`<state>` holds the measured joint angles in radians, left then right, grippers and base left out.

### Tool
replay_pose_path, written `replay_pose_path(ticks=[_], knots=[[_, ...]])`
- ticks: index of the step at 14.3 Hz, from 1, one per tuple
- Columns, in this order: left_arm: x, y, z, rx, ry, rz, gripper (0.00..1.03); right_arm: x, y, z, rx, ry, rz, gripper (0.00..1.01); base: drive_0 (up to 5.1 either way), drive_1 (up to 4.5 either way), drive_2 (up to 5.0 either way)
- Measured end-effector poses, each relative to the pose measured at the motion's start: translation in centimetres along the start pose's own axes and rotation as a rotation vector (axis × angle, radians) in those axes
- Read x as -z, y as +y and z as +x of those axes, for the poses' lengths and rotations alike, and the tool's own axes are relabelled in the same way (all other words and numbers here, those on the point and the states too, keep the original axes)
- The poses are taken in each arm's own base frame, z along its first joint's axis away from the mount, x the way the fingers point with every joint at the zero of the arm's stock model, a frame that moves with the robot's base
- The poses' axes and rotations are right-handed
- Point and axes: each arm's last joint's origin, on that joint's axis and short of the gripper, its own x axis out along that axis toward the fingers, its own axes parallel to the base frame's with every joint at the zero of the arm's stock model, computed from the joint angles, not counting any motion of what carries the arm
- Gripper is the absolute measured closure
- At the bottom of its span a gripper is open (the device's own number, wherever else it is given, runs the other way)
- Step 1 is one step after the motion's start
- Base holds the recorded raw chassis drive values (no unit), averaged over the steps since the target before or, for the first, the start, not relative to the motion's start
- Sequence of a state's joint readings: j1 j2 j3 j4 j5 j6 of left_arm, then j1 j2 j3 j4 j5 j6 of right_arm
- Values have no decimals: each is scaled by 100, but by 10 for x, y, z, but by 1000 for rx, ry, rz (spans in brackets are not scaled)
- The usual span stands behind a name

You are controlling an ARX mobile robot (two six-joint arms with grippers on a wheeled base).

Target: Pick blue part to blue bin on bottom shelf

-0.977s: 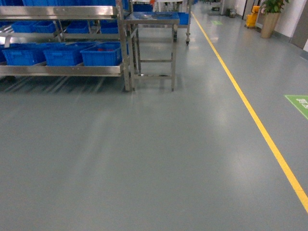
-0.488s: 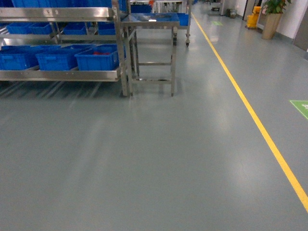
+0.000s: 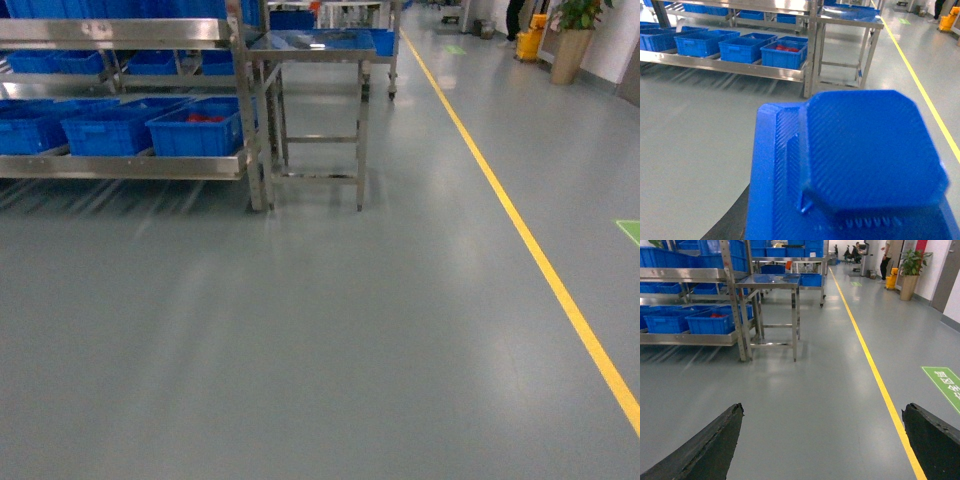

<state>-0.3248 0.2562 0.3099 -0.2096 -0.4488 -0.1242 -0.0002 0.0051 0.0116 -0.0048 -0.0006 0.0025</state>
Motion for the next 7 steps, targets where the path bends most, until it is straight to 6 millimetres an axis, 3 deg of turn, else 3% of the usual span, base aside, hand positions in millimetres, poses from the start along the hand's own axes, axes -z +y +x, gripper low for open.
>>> replay_pose_path(ticks=[7], knots=[[0,0,0,-1,1,1,59,0,0,0,0,1,0,3,-4,401,-409]])
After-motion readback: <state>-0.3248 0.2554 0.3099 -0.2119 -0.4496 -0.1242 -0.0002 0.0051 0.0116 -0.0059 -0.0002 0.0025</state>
